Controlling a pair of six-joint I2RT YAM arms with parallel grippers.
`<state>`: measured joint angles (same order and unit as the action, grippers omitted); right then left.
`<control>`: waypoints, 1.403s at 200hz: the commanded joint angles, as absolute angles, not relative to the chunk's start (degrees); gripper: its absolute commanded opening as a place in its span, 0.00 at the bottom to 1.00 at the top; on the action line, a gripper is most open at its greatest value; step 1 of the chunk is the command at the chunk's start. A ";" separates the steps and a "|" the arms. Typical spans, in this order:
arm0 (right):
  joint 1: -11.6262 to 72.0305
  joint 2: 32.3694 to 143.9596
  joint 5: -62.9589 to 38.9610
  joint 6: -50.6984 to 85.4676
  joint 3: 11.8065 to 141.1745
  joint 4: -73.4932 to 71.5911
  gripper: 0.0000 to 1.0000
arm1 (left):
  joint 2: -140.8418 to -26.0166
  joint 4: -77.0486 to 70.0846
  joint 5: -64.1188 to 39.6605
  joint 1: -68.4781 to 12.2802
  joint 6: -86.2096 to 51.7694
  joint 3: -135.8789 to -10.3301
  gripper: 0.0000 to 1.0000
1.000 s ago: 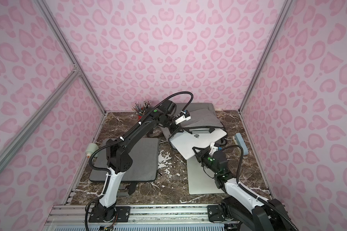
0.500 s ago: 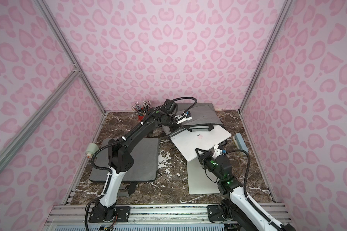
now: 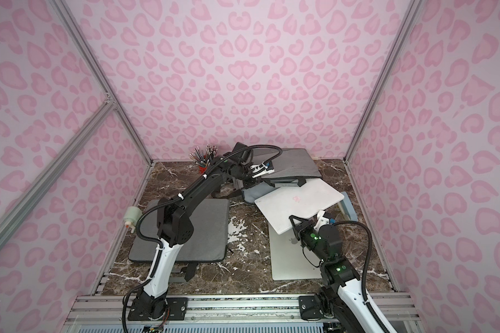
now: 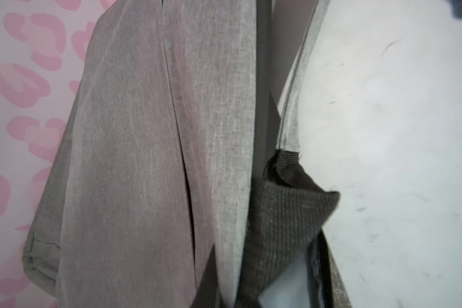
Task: Open the zippered laptop bag and take out the laptop
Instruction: Place the zippered laptop bag in the zippered laptop bag.
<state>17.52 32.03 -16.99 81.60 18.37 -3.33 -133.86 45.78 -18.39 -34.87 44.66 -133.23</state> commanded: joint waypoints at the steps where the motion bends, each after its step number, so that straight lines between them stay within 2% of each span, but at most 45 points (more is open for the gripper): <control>1: 17.40 31.74 -17.24 77.94 19.72 -10.59 0.00 | -134.90 43.35 -17.37 -34.48 49.63 -134.25 0.02; 96: 17.23 27.12 -19.82 78.64 21.91 -1.80 0.00 | -139.82 38.51 -14.46 -31.64 53.01 -137.59 0.02; 137: 17.01 27.74 -17.12 74.15 28.89 5.08 0.00 | -141.32 37.02 -10.28 -31.55 56.36 -137.54 0.02; 154: 16.88 28.47 -15.68 71.26 32.25 8.76 0.00 | -140.83 37.33 -11.60 -31.55 55.37 -137.48 0.02; 202: 15.68 31.41 -18.33 69.98 32.66 4.64 0.00 | -138.80 36.64 -10.92 -31.99 54.61 -131.97 0.03; 212: 14.55 32.65 -20.77 69.96 32.14 1.94 0.00 | -137.87 35.65 -10.64 -31.99 53.85 -130.81 0.10; 240: 11.59 36.68 -26.51 66.19 32.84 -1.58 0.00 | -134.66 34.50 -12.46 -31.90 48.48 -128.92 0.45; 262: 8.97 39.72 -31.64 62.39 33.62 -2.00 0.00 | -131.60 34.84 -13.70 -31.88 43.55 -127.23 0.58; 280: 7.21 41.40 -35.66 59.29 33.27 -3.08 0.00 | -129.23 37.84 -13.51 -31.82 38.19 -127.15 0.61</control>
